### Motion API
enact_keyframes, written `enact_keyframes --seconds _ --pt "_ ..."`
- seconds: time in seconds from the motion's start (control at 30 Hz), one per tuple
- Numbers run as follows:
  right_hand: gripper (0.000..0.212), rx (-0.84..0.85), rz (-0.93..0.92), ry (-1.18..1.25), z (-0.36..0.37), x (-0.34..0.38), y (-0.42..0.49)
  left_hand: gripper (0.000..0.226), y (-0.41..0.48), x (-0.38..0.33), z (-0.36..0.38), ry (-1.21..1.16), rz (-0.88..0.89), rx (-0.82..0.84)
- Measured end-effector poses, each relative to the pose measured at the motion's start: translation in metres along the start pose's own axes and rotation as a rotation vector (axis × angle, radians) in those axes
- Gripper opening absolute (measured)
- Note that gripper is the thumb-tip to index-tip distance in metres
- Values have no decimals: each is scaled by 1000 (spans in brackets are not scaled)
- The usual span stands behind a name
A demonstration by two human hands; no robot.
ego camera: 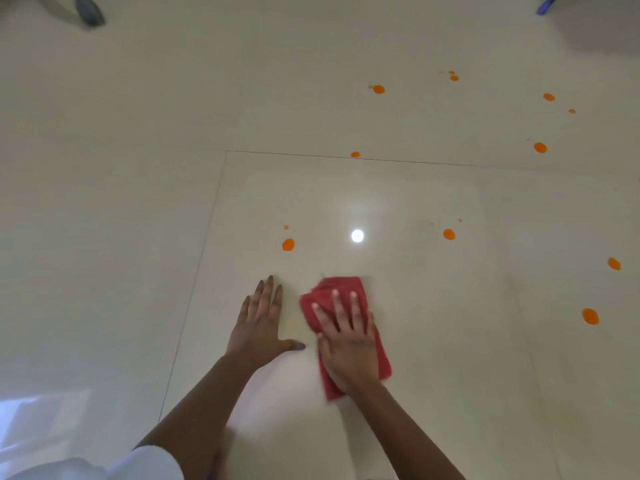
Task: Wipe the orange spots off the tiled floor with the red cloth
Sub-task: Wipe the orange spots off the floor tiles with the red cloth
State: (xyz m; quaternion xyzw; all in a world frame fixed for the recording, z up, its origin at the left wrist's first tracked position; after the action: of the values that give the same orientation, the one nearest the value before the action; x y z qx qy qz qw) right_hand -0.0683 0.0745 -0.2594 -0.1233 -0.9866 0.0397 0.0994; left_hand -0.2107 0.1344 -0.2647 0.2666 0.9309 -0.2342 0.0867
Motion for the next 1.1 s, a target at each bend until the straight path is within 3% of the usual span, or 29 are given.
enact_keyframes --seconds 0.1,0.23,0.3,0.4,0.47,0.53,0.63,0.73,0.83,0.9,0.93,0.97,1.03,1.1 --pt "51 -2 -167 -141 -2 25 46 120 -3 10 -12 -52 -33 -20" --pt "53 -47 226 -60 -14 -28 77 122 -4 34 -20 -46 -61 -53" --pt "54 -12 245 -40 -13 -14 52 125 -4 47 -20 -46 -83 -39" --pt "55 82 35 1 2 46 28 131 -2 55 -21 -46 -58 -6" --pt "53 58 -186 -15 3 90 61 133 3 64 -27 -54 -50 -7" --pt "55 83 -255 -97 3 98 115 137 10 69 -33 -41 -46 -15" --pt "61 113 34 -100 -1 46 162 141 17 70 -30 -24 -47 4" --pt "59 48 260 -7 -2 26 114 141 14 67 -23 -26 -54 30" --pt "55 110 1 -16 14 90 81 139 16 76 -25 -21 -65 31" --pt "54 111 -239 -30 11 126 113 138 15 79 -27 -18 -65 40" --pt "54 134 -271 -81 12 127 139 139 15 80 -26 -17 -69 44" --pt "53 139 -215 -125 11 113 166 140 16 80 -26 -14 -71 46" --pt "52 128 80 -131 3 51 201 141 17 77 -25 -13 -82 49" --pt "51 75 346 -8 -8 -5 188 140 17 70 -24 -18 -88 46"
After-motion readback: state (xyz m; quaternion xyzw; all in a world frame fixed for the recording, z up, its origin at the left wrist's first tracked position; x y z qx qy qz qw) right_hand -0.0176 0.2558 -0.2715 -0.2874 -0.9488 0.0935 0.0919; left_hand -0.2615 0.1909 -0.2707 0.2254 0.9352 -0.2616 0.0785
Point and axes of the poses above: each hand's wrist, its own y-axis towards the middle knuckle, its own z-axis out of the palm, x = y × z, the point moved 7 cm from there along y, towards the middle knuckle, and after that the axes turned 11 degrees about z, right-handed, at the moved point
